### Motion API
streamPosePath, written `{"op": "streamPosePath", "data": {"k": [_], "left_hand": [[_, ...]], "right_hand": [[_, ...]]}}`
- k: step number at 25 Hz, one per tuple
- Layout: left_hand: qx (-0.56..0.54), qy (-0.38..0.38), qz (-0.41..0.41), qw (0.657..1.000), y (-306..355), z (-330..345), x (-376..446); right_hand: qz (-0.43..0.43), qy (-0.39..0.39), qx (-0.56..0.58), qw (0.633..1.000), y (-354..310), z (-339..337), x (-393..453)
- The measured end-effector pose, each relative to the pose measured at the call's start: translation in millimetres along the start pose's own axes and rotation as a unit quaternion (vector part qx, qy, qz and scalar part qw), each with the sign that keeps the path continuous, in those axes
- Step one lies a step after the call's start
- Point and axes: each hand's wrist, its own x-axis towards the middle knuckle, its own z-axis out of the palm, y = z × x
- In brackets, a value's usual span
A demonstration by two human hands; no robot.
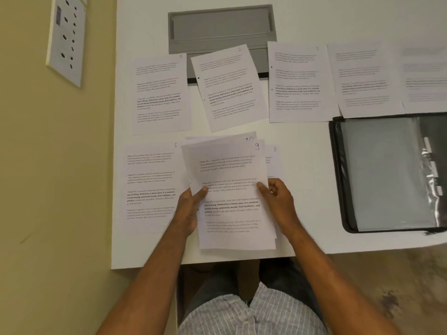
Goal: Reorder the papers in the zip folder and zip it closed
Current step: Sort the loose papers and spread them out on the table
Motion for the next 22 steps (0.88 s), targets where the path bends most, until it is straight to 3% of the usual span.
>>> {"op": "streamPosePath", "data": {"k": [4,12,18,22], "left_hand": [[0.004,-0.014,0.002,1.000,0,34,0],[0.052,0.010,0.018,0.998,1,66,1],[0.027,0.100,0.063,0.993,7,66,13],[0.009,0.158,0.102,0.982,18,58,14]], "right_hand": [[0.009,0.064,0.004,0.998,9,-23,0],[0.029,0.087,0.008,0.996,29,-82,9],[0.052,0.200,-0.060,0.976,38,-118,24],[0.080,0.227,-0.091,0.966,47,-139,36]]}}
